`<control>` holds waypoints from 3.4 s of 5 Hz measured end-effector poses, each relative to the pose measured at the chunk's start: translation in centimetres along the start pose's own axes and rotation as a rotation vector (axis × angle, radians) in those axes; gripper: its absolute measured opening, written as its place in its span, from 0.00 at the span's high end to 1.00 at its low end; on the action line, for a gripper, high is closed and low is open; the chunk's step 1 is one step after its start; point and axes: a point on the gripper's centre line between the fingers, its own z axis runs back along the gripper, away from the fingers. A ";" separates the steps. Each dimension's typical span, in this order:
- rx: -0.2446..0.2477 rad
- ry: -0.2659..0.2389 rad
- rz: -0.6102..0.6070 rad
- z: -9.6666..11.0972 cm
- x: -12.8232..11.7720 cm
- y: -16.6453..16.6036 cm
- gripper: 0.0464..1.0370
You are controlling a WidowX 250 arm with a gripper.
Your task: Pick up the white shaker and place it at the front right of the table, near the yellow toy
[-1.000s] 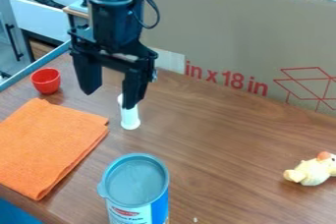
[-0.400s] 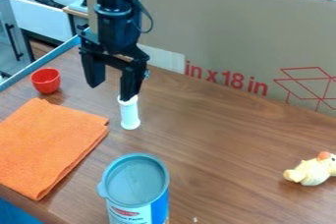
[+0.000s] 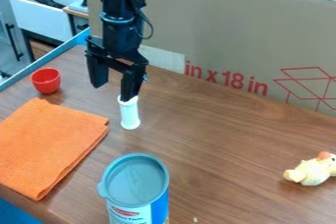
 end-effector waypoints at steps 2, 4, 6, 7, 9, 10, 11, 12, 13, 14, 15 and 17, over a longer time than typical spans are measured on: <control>-0.046 0.002 -0.054 -1.1 0.7 -0.7 0.04; -0.044 0.031 -0.025 -2.3 1.3 -0.6 0.04; -0.041 0.093 -0.028 -3.9 1.7 -0.5 0.08; -0.045 0.075 -0.042 -3.9 2.0 -0.5 0.36; -0.075 0.004 -0.035 -1.9 1.8 -1.0 0.45; -0.054 -0.034 0.011 0.8 2.1 -1.4 0.45; -0.019 -0.084 -0.081 4.9 2.4 -5.7 0.45; -0.014 -0.091 -0.165 6.4 1.3 -9.7 0.45; -0.029 -0.080 -0.239 6.4 0.1 -12.9 0.45; -0.093 -0.080 -0.316 6.2 -2.5 -15.7 0.45; -0.080 -0.050 -0.353 5.7 -4.2 -18.4 0.45; -0.033 0.050 -0.415 1.1 -5.8 -24.2 0.45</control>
